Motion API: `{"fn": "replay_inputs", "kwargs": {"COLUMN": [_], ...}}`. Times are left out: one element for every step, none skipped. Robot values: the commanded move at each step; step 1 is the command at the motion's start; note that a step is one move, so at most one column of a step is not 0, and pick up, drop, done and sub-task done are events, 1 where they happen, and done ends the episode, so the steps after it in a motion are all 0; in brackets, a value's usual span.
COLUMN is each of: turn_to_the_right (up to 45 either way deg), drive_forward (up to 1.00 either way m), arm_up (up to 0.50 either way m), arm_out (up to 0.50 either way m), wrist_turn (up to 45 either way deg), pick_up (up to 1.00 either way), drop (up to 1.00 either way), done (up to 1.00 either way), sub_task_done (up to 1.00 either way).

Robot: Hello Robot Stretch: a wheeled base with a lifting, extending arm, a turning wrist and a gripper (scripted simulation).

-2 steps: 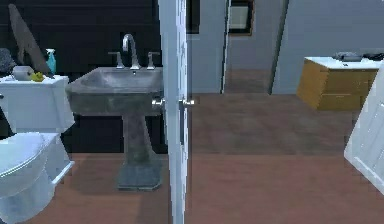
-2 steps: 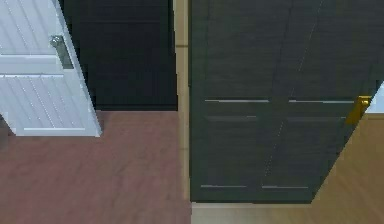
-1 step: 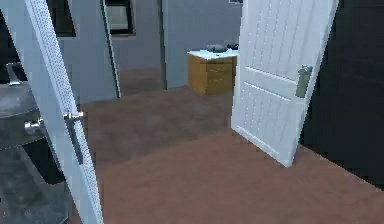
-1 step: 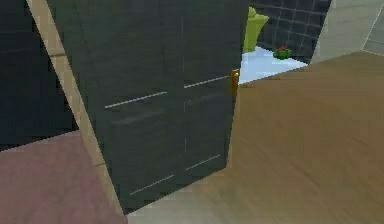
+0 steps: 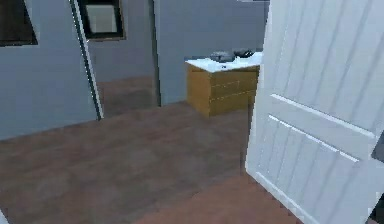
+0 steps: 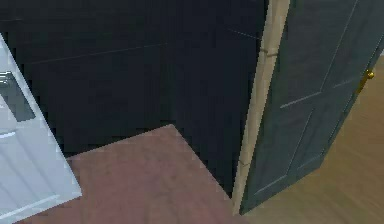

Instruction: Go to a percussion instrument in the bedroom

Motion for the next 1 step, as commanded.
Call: {"fn": "replay_inputs", "kwargs": {"turn_to_the_right": [-15.0], "drive_forward": [0.0], "arm_up": [0.0], "arm_out": [0.0], "wrist_turn": [0.0], "pick_up": [0.0], "drop": [0.0], "done": [0.0], "sub_task_done": [0.0]}}
